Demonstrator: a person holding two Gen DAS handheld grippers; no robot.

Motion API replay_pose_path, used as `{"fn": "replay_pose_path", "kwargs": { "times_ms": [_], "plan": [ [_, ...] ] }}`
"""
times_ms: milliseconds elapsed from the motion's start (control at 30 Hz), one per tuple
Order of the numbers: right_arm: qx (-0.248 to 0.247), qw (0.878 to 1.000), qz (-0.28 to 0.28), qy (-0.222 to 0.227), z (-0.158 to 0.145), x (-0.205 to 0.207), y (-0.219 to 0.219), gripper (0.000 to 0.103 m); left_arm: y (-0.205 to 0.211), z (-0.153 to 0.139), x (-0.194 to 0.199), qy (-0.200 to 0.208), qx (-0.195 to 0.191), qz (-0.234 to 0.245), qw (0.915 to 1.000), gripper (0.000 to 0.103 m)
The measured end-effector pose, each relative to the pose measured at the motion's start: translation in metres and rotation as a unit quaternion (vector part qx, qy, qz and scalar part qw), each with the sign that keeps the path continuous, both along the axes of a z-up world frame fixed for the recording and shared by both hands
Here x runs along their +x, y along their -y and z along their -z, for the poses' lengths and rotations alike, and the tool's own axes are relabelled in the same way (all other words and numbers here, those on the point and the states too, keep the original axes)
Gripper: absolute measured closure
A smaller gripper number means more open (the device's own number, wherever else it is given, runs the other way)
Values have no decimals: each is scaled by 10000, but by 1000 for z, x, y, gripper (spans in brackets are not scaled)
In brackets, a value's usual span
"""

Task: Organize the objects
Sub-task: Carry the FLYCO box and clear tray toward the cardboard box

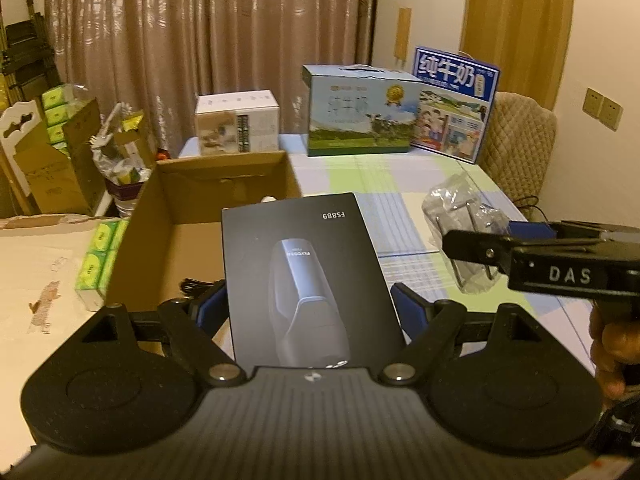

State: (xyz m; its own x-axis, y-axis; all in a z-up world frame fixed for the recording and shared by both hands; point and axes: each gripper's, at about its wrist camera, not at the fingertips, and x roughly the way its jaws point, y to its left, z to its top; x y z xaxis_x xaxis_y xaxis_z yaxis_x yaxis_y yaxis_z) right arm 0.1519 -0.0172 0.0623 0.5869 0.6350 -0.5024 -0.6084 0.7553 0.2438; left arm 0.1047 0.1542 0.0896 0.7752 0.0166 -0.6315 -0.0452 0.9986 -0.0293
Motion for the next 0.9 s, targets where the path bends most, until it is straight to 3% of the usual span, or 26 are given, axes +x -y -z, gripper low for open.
{"fn": "replay_pose_path", "kwargs": {
  "times_ms": [900],
  "plan": [
    [106,9976,-673,137,15,0,-75,34,-87,-11,8,-10,228,-656,9976,21]
  ]
}}
